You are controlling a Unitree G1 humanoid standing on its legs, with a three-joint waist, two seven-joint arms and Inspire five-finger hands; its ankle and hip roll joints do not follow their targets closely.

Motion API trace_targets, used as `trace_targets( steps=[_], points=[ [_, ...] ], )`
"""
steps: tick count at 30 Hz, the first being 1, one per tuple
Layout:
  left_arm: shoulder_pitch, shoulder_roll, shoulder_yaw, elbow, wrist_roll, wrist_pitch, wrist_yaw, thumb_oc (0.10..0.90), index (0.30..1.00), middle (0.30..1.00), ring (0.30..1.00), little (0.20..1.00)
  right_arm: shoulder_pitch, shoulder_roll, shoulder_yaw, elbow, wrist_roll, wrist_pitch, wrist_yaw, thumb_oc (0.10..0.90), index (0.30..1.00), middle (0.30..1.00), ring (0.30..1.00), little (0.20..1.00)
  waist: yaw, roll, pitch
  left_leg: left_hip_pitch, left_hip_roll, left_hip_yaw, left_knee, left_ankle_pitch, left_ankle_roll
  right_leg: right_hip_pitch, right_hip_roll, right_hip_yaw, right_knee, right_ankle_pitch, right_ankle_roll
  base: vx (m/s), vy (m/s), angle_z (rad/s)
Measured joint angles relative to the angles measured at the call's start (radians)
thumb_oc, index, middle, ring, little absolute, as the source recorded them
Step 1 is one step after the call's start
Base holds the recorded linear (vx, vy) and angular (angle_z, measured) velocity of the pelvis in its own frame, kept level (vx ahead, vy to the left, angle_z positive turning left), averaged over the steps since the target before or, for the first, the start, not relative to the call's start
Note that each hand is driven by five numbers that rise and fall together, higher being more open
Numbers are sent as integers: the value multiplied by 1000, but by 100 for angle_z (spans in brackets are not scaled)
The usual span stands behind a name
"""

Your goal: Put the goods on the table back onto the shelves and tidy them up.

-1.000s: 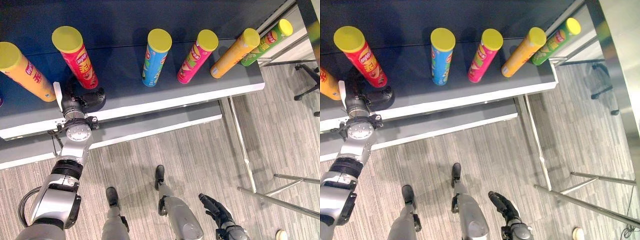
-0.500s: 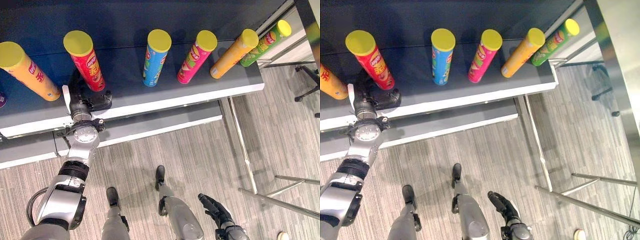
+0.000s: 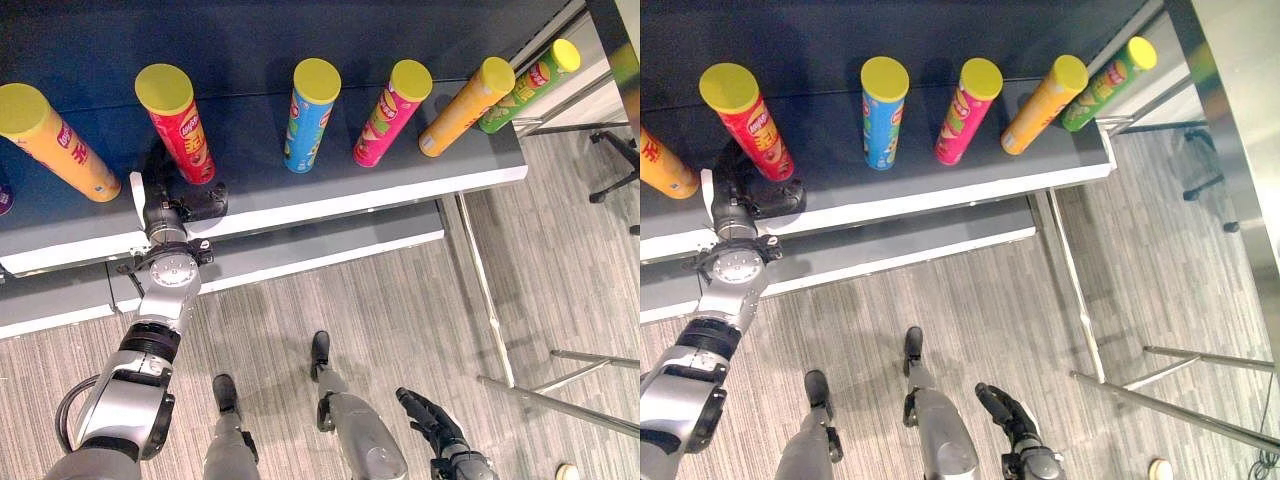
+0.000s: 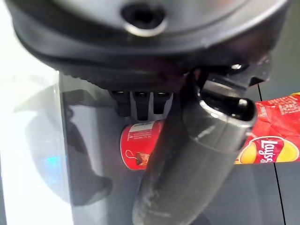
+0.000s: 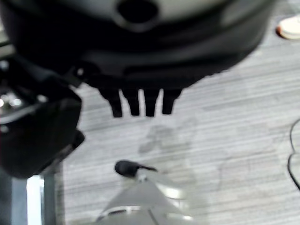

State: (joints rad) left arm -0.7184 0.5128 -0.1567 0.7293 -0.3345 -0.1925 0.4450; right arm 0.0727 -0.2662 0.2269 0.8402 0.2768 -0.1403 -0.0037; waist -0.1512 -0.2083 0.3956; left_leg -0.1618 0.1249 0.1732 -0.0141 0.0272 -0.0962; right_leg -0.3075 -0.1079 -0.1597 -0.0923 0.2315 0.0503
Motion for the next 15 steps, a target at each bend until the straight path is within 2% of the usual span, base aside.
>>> trace_targets(
  steps=[15],
  points=[
    [5, -18, 1, 0, -2, -9, -1, 800, 900, 900, 900, 900, 0, 0, 0, 0, 0, 0, 0, 800, 900, 900, 900, 900, 2, 0, 0, -1, 0, -1, 4, 0, 0, 1, 0, 0, 0, 2, -3, 0, 0, 0]
  ],
)
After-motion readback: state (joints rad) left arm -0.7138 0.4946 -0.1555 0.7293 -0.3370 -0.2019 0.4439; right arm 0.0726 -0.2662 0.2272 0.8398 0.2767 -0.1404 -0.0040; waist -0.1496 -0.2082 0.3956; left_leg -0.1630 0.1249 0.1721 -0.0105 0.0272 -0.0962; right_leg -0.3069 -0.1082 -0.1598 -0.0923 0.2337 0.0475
